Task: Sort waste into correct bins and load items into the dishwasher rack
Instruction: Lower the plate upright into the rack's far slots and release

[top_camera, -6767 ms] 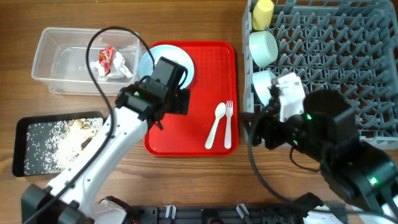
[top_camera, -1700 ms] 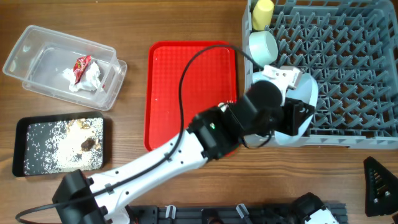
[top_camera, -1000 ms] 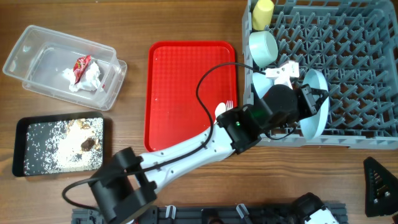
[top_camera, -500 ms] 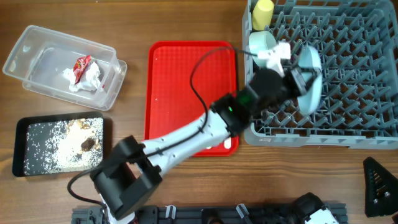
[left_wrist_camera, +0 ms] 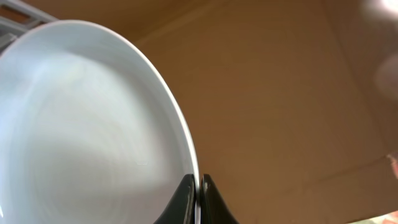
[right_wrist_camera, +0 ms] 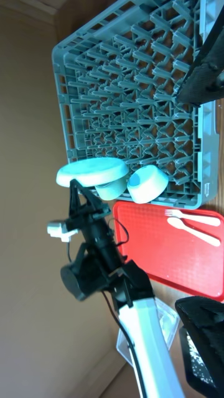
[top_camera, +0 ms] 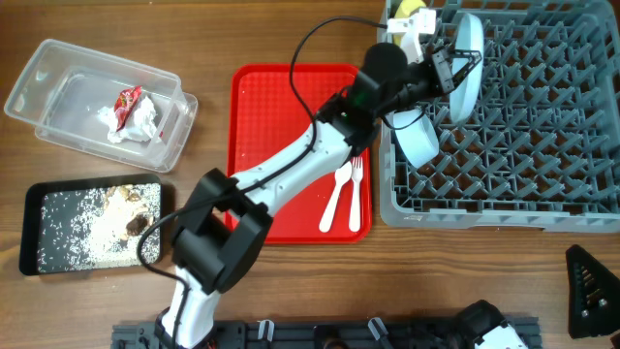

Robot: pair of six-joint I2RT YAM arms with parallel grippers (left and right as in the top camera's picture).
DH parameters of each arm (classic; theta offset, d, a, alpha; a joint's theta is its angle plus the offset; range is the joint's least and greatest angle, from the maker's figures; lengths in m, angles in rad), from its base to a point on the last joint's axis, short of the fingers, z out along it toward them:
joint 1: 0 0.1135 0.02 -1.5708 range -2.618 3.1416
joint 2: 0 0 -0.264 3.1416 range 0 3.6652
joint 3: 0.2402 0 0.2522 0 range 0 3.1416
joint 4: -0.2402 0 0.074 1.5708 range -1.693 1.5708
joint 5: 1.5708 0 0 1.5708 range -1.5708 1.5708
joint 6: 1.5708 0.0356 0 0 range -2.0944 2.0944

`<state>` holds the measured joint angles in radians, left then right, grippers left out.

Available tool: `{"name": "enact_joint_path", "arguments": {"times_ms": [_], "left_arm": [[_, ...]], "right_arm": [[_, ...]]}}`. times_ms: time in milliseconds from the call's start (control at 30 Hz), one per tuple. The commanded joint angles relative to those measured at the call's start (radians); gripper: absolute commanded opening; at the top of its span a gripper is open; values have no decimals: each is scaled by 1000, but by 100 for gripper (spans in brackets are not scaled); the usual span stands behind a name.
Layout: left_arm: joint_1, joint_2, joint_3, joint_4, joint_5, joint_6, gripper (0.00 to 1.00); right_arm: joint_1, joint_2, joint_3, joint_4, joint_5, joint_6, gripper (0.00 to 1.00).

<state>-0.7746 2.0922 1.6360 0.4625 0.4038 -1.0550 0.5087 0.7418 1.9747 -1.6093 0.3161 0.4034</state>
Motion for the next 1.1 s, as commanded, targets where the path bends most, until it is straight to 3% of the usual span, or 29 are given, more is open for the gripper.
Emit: {"name": "enact_joint_path", "arguments": {"times_ms": [0, 300, 533, 633, 667, 700, 967, 1067], "left_arm": [[5, 49, 67, -14, 41, 54, 4], [7, 101, 67, -15, 21, 37, 4], [-9, 115, 67, -19, -86, 3, 6], [-20, 115, 67, -18, -111, 3, 33], [-22, 115, 67, -18, -111, 3, 54], [-25, 115, 67, -18, -111, 3, 61], [-24, 113, 67, -10, -74, 5, 65], [-18, 110, 67, -13, -30, 42, 76]], "right_arm": [[-2, 5, 6, 2, 20, -11, 100], [-2, 5, 6, 2, 24, -11, 100], [-2, 5, 6, 2, 24, -11, 100], [-2, 5, 6, 2, 24, -12, 100], [-2, 5, 6, 2, 24, -12, 100], [-2, 5, 6, 2, 24, -12, 100], [-2, 5, 6, 2, 24, -12, 100], [-2, 5, 6, 2, 23, -11, 100]]}}
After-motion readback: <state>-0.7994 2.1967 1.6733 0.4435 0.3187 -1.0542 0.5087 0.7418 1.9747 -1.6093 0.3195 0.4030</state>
